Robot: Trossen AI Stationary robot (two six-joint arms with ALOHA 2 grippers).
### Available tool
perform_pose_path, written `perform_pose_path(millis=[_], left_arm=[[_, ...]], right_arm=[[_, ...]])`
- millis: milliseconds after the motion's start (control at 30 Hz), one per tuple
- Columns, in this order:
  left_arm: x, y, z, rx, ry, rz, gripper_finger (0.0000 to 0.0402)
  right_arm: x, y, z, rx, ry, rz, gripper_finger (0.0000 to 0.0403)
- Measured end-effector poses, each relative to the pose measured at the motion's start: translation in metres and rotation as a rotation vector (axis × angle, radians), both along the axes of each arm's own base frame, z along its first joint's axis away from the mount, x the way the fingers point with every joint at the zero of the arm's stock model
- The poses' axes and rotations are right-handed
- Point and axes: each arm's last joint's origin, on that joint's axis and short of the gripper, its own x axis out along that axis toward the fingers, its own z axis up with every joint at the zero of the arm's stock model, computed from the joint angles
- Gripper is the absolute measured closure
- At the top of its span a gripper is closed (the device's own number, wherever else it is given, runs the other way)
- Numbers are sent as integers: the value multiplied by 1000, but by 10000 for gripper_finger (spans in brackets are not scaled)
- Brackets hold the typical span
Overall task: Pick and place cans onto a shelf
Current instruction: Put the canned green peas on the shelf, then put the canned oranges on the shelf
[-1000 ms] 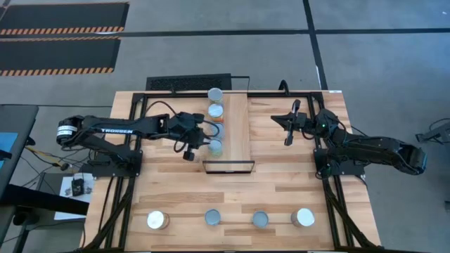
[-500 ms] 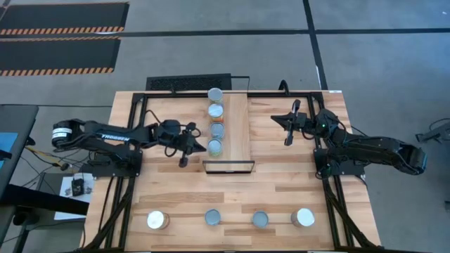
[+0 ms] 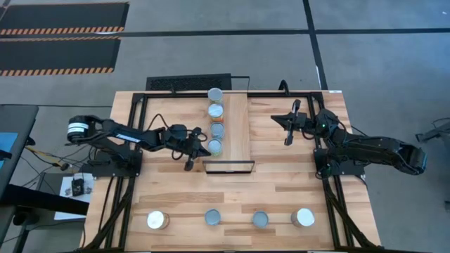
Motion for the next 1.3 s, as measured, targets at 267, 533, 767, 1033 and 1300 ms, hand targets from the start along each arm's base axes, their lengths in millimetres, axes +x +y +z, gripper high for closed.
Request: perform_pose_path(millis=[267, 533, 767, 1033, 1300], left_arm=[[3, 2, -1, 11, -23, 39, 402], [4, 3, 0, 32, -30, 80, 401], [4, 6, 3, 44, -63, 89, 401], [-3, 8, 14, 58, -110, 99, 401], [-30, 1, 8, 39, -230, 109, 401]], right_arm=[[0, 0, 0, 1, 1, 0, 386], [0, 0, 0, 2, 1, 0, 388], [0, 0, 0, 2, 1, 0, 389], [0, 0, 0, 3, 0, 0, 389], [5, 5, 3, 51, 11, 10, 394]])
